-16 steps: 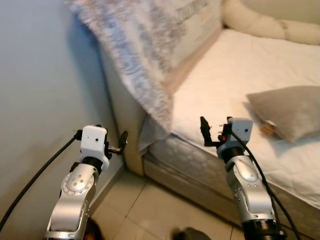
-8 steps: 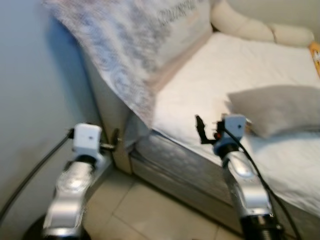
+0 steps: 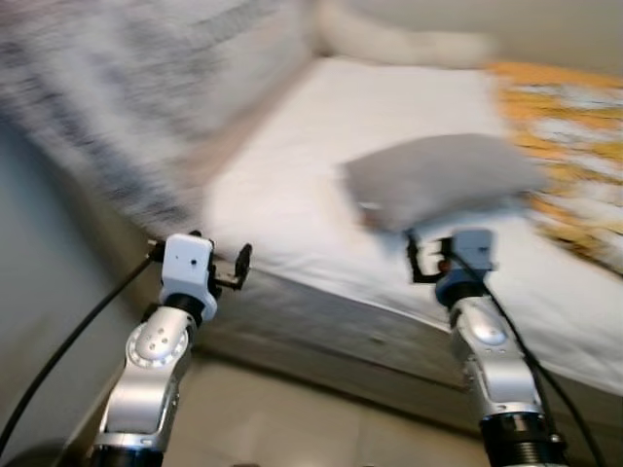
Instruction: Clean up the room
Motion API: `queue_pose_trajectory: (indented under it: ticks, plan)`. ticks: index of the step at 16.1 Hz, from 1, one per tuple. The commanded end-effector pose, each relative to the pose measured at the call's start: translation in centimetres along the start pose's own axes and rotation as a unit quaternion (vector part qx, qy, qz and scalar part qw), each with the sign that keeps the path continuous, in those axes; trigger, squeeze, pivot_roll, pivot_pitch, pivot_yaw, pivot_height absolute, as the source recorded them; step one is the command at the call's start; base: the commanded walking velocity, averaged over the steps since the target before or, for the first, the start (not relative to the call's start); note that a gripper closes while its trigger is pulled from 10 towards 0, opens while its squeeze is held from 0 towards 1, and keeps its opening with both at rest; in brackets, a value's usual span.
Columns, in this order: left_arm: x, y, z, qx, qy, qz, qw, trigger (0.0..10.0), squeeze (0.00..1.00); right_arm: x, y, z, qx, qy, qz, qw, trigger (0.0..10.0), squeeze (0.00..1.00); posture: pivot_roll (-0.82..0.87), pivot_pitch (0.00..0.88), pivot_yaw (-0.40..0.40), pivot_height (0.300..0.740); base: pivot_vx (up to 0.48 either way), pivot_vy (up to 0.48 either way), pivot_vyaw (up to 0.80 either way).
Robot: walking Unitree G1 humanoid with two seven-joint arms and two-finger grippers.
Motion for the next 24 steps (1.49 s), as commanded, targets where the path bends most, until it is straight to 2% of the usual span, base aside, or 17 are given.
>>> queue_pose_trajectory:
  ticks: [1, 3, 8, 24]
  plan:
    - [0.3, 0.4, -0.2, 0.001, -0.004, -0.003, 1.0, 10.0, 0.56, 0.0, 1.0, -0.3, 0.019, 0.009, -0.013, 1.0, 10.0, 0.0, 0.06, 0.0, -0.001, 0.74, 0.244, 0.0, -0.8]
    - [0.3, 0.4, -0.3, 0.001, -0.005, -0.004, 1.0, 10.0, 0.56, 0.0, 1.6, -0.3, 0.035, 0.011, -0.022, 0.999, 10.0, 0.0, 0.06, 0.0, -0.002, 0.74, 0.264, 0.0, -0.63]
    - [0.3, 0.9, -0.5, 0.007, -0.004, -0.007, 1.0, 10.0, 0.57, 0.2, 2.8, -0.3, 0.068, 0.001, -0.032, 0.997, 10.0, 0.0, 0.07, 0.0, -0.003, 0.74, 0.291, 0.0, 0.0]
    - [0.0, 1.4, -0.7, 0.012, 0.002, -0.002, 1.0, 10.0, 0.57, -0.2, 3.3, -0.4, 0.08, 0.011, -0.038, 0.996, 10.0, 0.0, 0.07, 0.0, -0.002, 0.74, 0.307, 0.0, 0.0]
Point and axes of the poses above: a point about 5 cm out from each wrist's last joint towards the gripper, its own z axis pointing back from the gripper into the wrist, its own x axis along the axis of the wrist's last joint, y = z × x, the point moved 6 cm from there along -z, pointing out of the wrist towards the gripper, and after that the axes turned 9 degrees about -z, right-handed, at the moved point
